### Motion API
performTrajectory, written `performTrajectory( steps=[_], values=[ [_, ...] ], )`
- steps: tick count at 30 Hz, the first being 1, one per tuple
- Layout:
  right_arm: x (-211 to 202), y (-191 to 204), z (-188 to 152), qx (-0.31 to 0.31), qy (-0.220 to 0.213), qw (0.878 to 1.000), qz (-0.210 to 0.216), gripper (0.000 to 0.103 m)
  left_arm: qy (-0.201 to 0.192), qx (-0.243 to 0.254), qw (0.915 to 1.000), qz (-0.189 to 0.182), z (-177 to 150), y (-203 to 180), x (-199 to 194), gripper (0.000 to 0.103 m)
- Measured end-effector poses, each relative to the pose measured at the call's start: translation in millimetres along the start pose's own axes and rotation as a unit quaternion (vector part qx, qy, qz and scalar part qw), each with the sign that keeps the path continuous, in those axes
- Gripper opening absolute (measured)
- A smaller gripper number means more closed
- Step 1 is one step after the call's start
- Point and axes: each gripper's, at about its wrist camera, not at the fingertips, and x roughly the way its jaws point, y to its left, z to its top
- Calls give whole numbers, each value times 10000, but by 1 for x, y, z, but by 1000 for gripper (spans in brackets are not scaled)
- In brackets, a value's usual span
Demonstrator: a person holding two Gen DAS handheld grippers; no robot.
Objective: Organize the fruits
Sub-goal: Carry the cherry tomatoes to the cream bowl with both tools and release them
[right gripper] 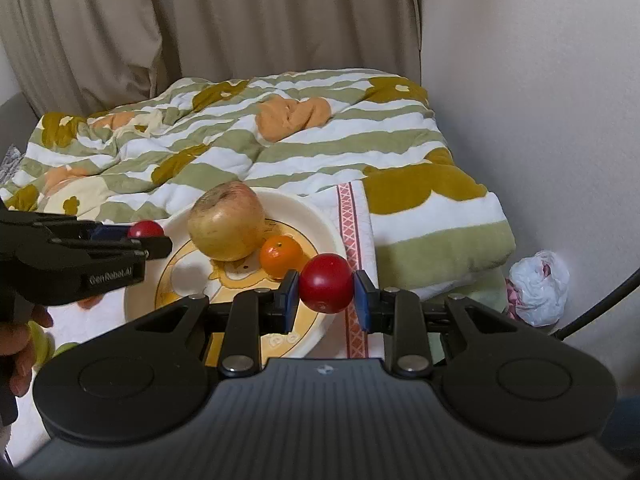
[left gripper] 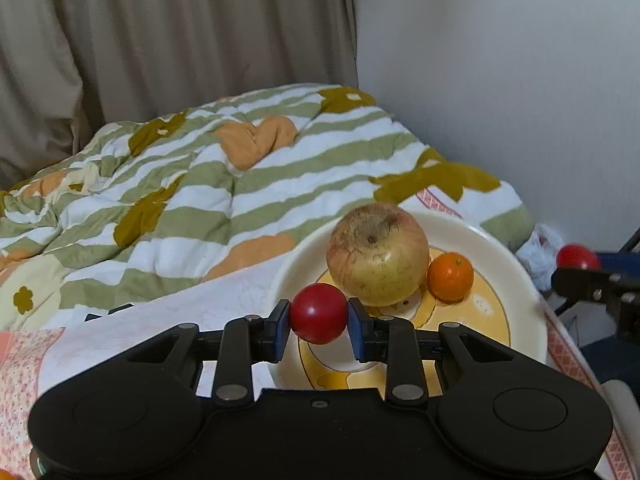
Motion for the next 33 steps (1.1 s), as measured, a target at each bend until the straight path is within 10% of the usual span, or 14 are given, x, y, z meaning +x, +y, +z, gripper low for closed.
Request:
performTrajectory(
  steps=[3, 5, 7, 33],
  values=[
    [4, -3, 4, 26, 11, 10000, -41, 44, 43, 126, 9999, 65, 0, -3, 4, 38],
    [4, -5, 6, 34, -17, 10000, -68, 44, -4, 193, 9997, 165, 1, -4, 2, 81],
    [3, -6, 9, 57, -33, 9999, -86, 44, -183, 232, 9992, 270, 1, -5, -7, 103],
    [46, 39, -3, -695, 361, 9966, 247, 44, -160, -738, 9970, 166, -32, 26, -84, 103]
  ],
)
